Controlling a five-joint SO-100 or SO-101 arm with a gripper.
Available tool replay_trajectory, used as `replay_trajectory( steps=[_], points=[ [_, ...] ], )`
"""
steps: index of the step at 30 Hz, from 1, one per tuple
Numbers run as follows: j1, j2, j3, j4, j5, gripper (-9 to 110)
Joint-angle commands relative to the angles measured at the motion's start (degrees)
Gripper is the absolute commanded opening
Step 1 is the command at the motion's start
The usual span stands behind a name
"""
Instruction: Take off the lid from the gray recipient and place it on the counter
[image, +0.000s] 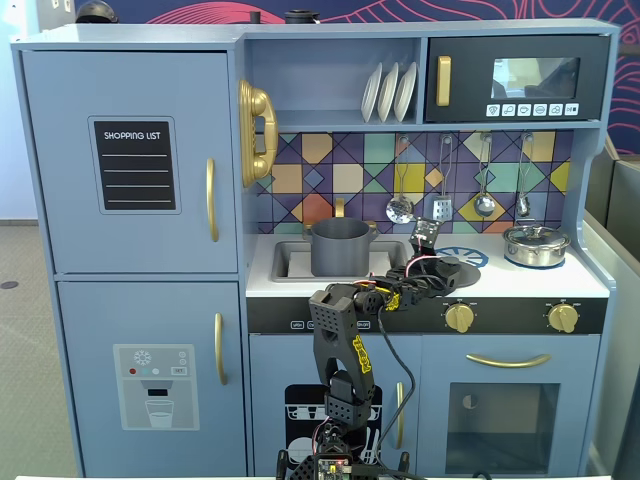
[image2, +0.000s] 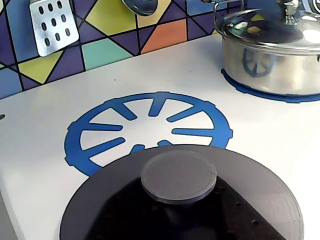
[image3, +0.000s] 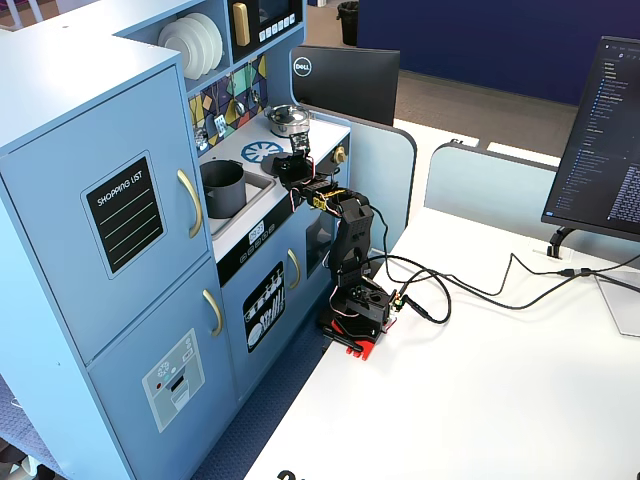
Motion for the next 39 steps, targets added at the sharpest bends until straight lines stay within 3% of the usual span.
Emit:
replay_trajectory(
  steps=[1,11,27,32,37,39],
  points=[
    [0.35,1.41,-0.97,-0.70,-1.85,19],
    [2.72,4.04,0.70,0.44,-2.11,32],
    [2.29,12.57,-0.70,3.08,-1.14,27],
    [1.41,24.79,1.32,13.10,-0.26,21],
    [-3.78,41.04,1.41,39.38,3.78,0],
    [-7.47,46.49,1.93,48.25,5.45,0]
  ],
)
